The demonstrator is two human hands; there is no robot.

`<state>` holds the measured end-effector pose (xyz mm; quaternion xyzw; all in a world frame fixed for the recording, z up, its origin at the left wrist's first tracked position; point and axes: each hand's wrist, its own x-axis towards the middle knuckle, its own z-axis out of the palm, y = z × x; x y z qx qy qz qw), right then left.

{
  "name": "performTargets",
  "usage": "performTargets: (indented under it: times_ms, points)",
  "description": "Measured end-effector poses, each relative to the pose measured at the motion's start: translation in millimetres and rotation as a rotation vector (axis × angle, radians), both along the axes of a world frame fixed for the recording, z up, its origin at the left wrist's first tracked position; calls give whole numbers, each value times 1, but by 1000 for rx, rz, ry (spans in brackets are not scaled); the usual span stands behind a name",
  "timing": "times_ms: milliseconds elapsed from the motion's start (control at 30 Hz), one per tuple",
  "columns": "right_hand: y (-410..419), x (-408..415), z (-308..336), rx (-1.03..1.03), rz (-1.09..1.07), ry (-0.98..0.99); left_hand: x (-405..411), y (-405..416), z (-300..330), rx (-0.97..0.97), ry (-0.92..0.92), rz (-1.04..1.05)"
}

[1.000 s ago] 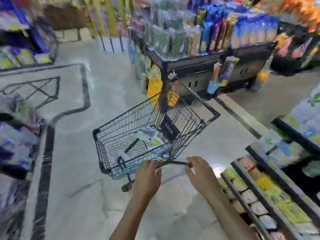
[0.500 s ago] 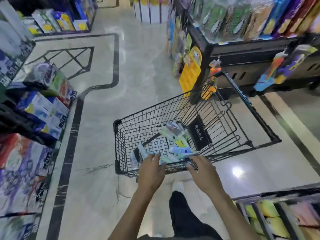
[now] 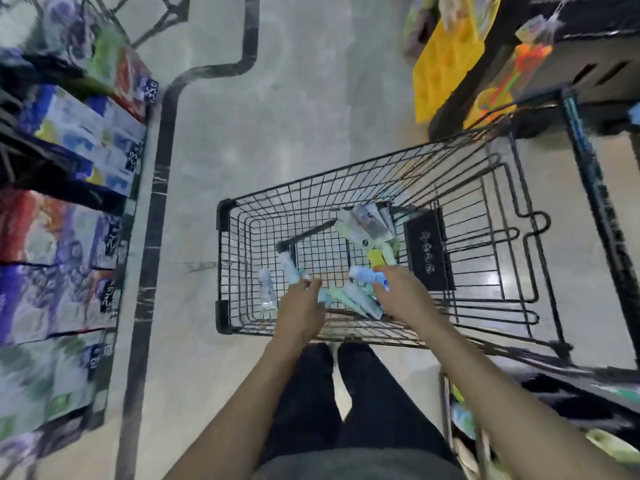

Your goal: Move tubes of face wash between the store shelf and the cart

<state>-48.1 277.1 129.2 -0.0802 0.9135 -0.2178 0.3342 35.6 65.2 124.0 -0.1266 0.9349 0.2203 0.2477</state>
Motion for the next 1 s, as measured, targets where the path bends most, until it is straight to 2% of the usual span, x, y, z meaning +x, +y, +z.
performTargets:
  times_ms: [233,433,533,733,833,1000]
  points:
    - [-5,-40,-120,88,57,-148,-37,-17,-121,-86,-154,-129]
    - [-4,-54,-222,184,119,-203,-52,-26,-221,-124,-274,-407]
    - [-3,-61,-261,230,198,-156,-53,-33,-267,-142,-277,-522]
    - [-3,-63,-308,358,313,-68,-52,-47,-308,-199,-256,-697]
    - [-3,-65,-316,424,305,-34,-54,-52,-316,-231,-239,-757]
    - [1,-74,-309,359,263,-121,-57,-57,-314,-213,-173,-768]
